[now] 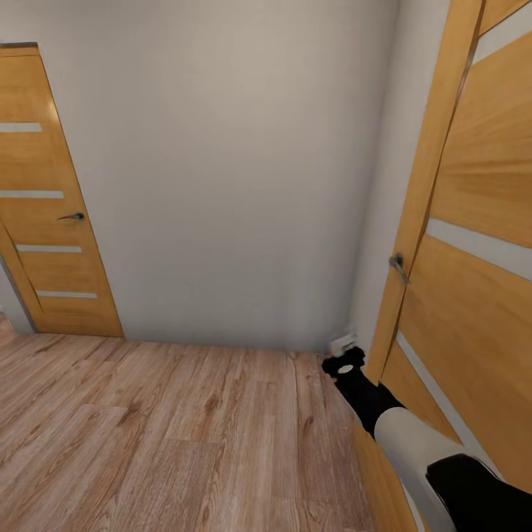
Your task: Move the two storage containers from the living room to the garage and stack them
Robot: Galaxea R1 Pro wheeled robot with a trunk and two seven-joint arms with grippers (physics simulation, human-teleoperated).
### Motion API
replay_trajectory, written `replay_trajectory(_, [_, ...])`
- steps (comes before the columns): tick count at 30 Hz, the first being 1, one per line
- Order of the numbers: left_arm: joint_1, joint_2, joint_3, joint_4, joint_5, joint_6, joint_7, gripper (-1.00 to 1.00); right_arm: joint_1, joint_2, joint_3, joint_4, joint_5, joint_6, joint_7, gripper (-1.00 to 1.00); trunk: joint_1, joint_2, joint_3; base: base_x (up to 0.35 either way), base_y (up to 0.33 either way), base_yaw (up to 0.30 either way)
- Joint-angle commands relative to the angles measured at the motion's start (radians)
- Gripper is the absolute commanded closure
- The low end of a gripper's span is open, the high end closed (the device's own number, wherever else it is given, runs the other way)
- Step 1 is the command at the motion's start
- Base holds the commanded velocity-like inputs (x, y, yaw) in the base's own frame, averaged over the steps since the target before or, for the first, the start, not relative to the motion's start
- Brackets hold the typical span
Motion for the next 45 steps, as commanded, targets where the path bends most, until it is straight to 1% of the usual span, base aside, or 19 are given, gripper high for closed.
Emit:
replay_trajectory(1, [0.000,0.000,0.002,0.000,0.006,-0.002,0.000,-1.00,-0.001,-0.001,0.006,0.031,-0.014,0.011,0.020,-1.00,0.000,-0.001,-0.001,0.000,0.000,0.000])
replay_trajectory(2, [0.000,0.000,0.002,0.000,0.006,-0.002,0.000,-1.00,-0.001,-0.001,0.005,0.108,-0.065,0.013,0.070,-1.00,0.000,-0.001,-0.001,0.000,0.000,0.000])
replay_trajectory(3, [0.000,0.000,0.002,0.000,0.006,-0.002,0.000,-1.00,0.000,-0.002,0.004,0.241,-0.136,0.013,0.146,-1.00,0.000,-0.001,-0.001,0.000,0.000,0.000])
replay_trajectory(5, [0.000,0.000,0.002,0.000,0.006,-0.002,0.000,-1.00,-0.001,-0.003,0.004,0.303,-0.170,0.014,0.191,-1.00,0.000,-0.001,-0.001,0.000,0.000,0.000])
replay_trajectory(6, [0.000,0.000,0.002,0.000,0.006,-0.002,0.000,-1.00,-0.002,-0.006,0.004,0.337,-0.192,0.015,0.233,-1.00,0.000,-0.001,-0.001,0.000,0.000,0.000])
replay_trajectory(9, [0.000,0.000,0.002,0.000,0.006,-0.002,0.000,-1.00,0.018,-0.010,0.004,0.376,-0.215,0.018,0.293,-1.00,0.000,-0.001,-0.001,0.000,0.000,0.000])
replay_trajectory(10, [0.000,0.000,0.002,0.000,0.006,-0.002,0.000,-1.00,0.031,-0.011,0.004,0.381,-0.218,0.020,0.303,-1.00,0.000,-0.001,-0.001,0.000,0.000,0.000])
replay_trajectory(13, [0.000,0.000,0.002,0.000,0.006,-0.002,0.000,-1.00,0.111,-0.014,0.005,0.395,-0.226,0.035,0.328,-1.00,0.000,-0.001,-0.001,0.000,0.000,0.000])
replay_trajectory(14, [0.000,0.000,0.002,0.000,0.006,-0.002,0.000,-1.00,0.162,-0.015,0.005,0.398,-0.229,0.044,0.334,-1.00,0.000,-0.001,-0.001,0.000,0.000,0.000])
replay_trajectory(15, [0.000,0.000,0.002,0.000,0.006,-0.002,0.000,-1.00,0.189,-0.016,0.005,0.399,-0.229,0.047,0.337,-1.00,0.000,-0.001,-0.001,0.000,0.000,0.000])
replay_trajectory(16, [0.000,0.000,0.002,0.000,0.006,-0.002,0.000,-1.00,0.243,-0.016,0.005,0.401,-0.231,0.050,0.340,-1.00,0.000,-0.001,-0.001,0.000,0.000,0.000])
replay_trajectory(17, [0.000,-0.001,0.002,0.000,0.006,-0.002,0.000,-1.00,0.359,-0.017,0.005,0.402,-0.229,0.044,0.339,-1.00,0.000,-0.001,-0.001,0.000,0.000,0.000])
replay_trajectory(19, [0.000,-0.001,0.002,0.000,0.006,-0.002,0.000,-1.00,0.413,-0.018,0.005,0.402,-0.227,0.037,0.336,-1.00,0.000,-0.001,-0.001,0.000,0.000,0.000])
replay_trajectory(21, [0.000,-0.001,0.002,0.000,0.006,-0.002,0.000,-1.00,0.534,-0.019,0.006,0.402,-0.226,0.016,0.329,-1.00,0.000,-0.001,-0.001,0.000,0.000,0.000])
replay_trajectory(24, [0.000,-0.001,0.002,0.000,0.006,-0.002,0.000,-1.00,0.624,-0.031,0.007,0.402,-0.228,-0.010,0.327,-1.00,0.000,-0.001,-0.001,0.000,0.000,0.000])
replay_trajectory(27, [0.000,-0.001,0.002,0.000,0.006,-0.002,0.000,-1.00,0.667,-0.043,0.007,0.403,-0.231,-0.047,0.330,-1.00,0.000,-0.001,-0.001,0.000,0.000,0.000])
replay_trajectory(29, [0.000,-0.001,0.003,0.000,0.006,-0.002,0.000,-1.00,0.711,-0.048,0.008,0.403,-0.231,-0.098,0.332,-1.00,0.000,-0.001,-0.001,0.000,0.000,0.000])
replay_trajectory(32, [0.000,-0.001,0.003,0.000,0.006,-0.002,0.000,-1.00,0.742,-0.054,0.008,0.403,-0.232,-0.134,0.341,-1.00,0.000,-0.001,-0.001,0.000,0.000,0.000])
replay_trajectory(45, [0.000,-0.002,0.003,0.000,0.008,-0.002,0.000,-1.00,0.757,-0.055,0.022,0.401,-0.224,-0.152,0.337,-1.00,0.000,-0.001,-0.001,0.000,0.000,0.000])
